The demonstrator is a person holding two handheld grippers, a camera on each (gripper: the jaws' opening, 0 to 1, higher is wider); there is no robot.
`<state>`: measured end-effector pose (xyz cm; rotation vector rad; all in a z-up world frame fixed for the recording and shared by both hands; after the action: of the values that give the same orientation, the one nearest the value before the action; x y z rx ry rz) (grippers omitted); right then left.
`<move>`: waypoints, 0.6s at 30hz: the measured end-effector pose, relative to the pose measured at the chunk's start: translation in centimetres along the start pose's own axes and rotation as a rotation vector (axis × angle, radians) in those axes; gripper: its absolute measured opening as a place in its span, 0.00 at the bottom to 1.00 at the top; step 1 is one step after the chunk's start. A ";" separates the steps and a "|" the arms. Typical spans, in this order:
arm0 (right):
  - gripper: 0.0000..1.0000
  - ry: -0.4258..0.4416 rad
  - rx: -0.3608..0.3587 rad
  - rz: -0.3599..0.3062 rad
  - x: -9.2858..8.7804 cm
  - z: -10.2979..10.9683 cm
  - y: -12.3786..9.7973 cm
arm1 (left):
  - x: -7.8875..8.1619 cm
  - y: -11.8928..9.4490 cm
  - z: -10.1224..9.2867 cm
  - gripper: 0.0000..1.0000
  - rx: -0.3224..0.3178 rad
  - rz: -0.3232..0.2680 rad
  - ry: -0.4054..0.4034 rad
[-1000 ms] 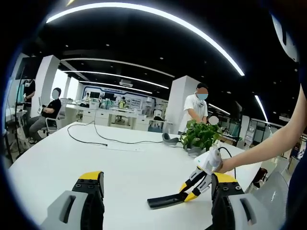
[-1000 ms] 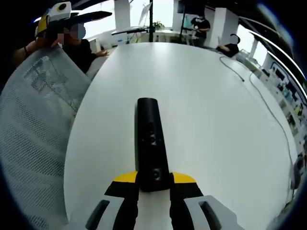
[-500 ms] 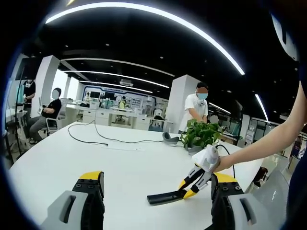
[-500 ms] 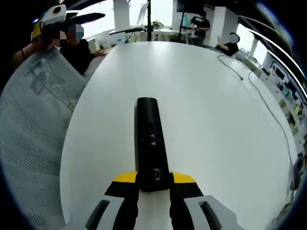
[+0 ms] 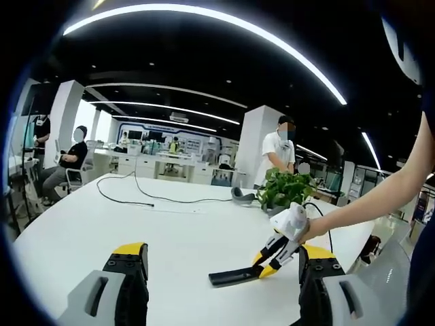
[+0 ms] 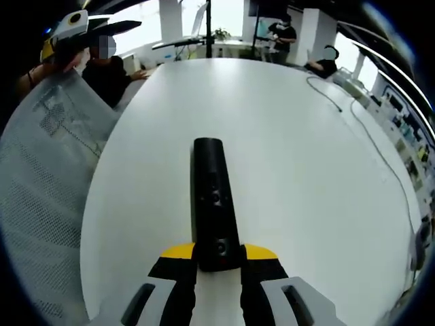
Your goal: Press the specified remote control buttons in sequence, fully releasing each button before pressing the next.
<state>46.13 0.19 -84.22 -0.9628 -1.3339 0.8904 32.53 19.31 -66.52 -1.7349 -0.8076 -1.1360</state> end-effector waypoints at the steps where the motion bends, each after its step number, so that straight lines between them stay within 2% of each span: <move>1: 0.22 0.001 0.000 -0.001 0.0 -0.1 0.0 | 0.0 0.0 0.0 0.96 -0.001 0.001 0.000; 18: 0.22 0.011 -0.003 -0.005 -0.1 -1.3 -0.1 | -0.1 0.1 0.0 0.95 0.002 0.010 0.008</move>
<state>47.39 0.04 -84.19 -0.9649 -1.3276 0.8781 32.53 19.27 -66.66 -1.7296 -0.7941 -1.1340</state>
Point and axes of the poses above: the point that each gripper's makers call its tool centre point, and the gripper's own axes: y roughly forward along the fingers, z roughly to its left, x roughly out of its top, the point moved 3 cm from there along -y, roughly backward along the fingers, and after that the axes turned 10 degrees about z, right-handed, at the moved point
